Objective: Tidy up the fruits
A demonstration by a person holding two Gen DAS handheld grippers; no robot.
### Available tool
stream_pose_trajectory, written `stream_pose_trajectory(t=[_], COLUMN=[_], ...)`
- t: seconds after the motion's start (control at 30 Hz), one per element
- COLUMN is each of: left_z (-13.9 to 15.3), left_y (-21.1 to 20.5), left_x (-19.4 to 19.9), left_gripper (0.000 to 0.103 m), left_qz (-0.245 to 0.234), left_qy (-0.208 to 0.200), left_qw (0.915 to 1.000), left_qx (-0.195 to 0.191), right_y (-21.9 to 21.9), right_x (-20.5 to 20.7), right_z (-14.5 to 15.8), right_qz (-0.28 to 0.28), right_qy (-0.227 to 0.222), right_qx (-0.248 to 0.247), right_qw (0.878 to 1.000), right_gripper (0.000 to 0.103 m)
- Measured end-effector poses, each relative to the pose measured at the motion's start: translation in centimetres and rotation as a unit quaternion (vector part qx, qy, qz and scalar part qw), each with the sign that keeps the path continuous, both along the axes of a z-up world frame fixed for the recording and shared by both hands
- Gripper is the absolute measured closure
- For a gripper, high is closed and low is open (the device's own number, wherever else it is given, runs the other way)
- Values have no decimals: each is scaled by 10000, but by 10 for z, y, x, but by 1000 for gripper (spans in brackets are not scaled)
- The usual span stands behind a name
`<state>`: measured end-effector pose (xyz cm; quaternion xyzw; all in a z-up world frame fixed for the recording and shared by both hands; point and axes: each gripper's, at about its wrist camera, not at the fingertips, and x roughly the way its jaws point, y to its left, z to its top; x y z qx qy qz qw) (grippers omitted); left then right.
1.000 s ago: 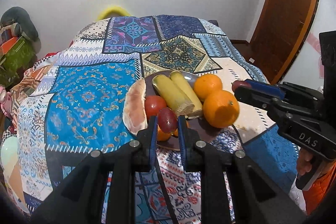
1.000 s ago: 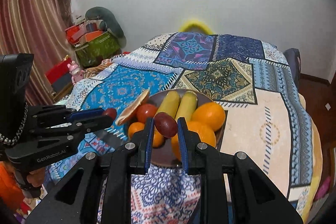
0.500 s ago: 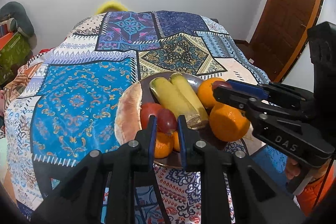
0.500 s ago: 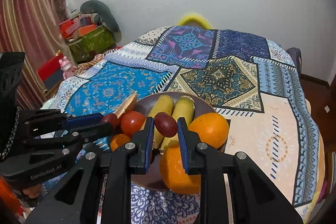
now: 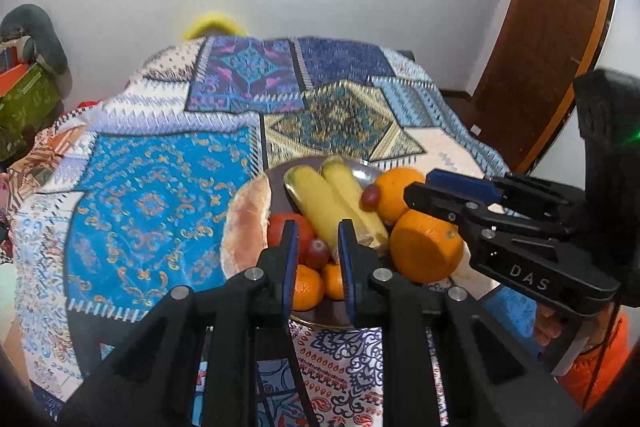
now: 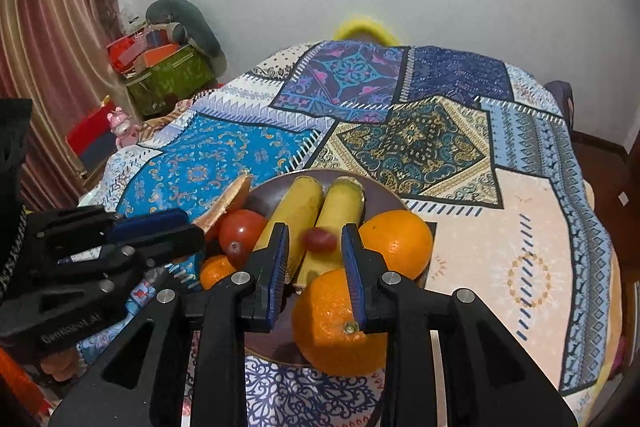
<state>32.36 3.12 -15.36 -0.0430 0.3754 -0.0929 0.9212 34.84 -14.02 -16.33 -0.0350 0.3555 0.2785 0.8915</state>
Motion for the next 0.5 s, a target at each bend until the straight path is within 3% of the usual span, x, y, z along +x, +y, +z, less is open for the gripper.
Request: stream_pose_trajectory(t=[0.27,0.5], left_z=[66,131], left_y=[5,-5], left_x=[-47,-116], left_gripper=[84,84], left_qz=[258,433], left_qy=[-791,-1711], left_qw=[9965,9841], left_qx=[33,219], right_y=[-17,-34], right_x=[-35,-91], right_z=[48,108], right_qz=[-111,-213], right_qy=[-449,-1146], right_qx=[255,542], right_qw=[9986,9917], right_gripper=[78,78])
